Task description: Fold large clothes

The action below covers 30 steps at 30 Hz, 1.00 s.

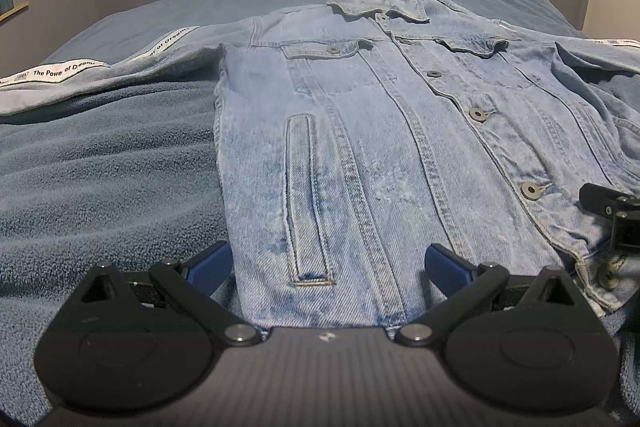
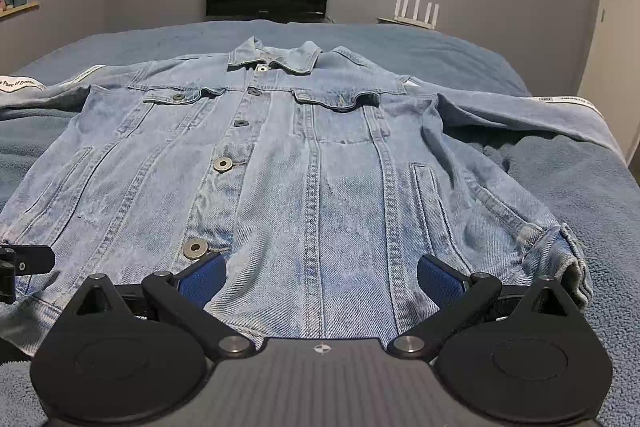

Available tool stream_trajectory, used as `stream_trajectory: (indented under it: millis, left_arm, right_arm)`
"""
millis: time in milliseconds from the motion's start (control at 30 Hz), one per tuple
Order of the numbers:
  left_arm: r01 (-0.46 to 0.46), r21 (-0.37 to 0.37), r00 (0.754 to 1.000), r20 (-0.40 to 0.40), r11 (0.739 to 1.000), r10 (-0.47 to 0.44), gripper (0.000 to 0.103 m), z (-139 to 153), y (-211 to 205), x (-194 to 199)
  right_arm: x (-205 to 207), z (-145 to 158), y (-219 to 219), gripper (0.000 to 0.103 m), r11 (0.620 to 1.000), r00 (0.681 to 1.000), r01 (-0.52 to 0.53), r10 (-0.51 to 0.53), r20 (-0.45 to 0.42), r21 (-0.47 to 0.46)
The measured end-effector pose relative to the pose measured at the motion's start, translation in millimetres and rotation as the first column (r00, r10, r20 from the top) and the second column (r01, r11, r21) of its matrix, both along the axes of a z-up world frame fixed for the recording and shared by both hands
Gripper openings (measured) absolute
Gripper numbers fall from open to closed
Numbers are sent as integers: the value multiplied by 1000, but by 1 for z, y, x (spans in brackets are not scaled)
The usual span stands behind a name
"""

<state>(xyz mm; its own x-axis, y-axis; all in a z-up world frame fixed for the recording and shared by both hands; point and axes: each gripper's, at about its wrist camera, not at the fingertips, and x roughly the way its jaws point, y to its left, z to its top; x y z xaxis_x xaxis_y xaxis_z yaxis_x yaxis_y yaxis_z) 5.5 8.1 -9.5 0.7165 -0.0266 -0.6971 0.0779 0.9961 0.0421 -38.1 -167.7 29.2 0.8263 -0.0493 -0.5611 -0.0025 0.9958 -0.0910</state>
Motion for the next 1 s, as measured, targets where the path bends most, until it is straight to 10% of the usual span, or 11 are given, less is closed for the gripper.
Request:
stream_trajectory:
  millis: [1000]
  left_arm:
    - [-4, -11, 1000, -19, 1000, 4, 103, -1, 5, 2]
  right_arm:
    - [2, -2, 2, 103, 1000, 1000, 0, -1, -6, -3]
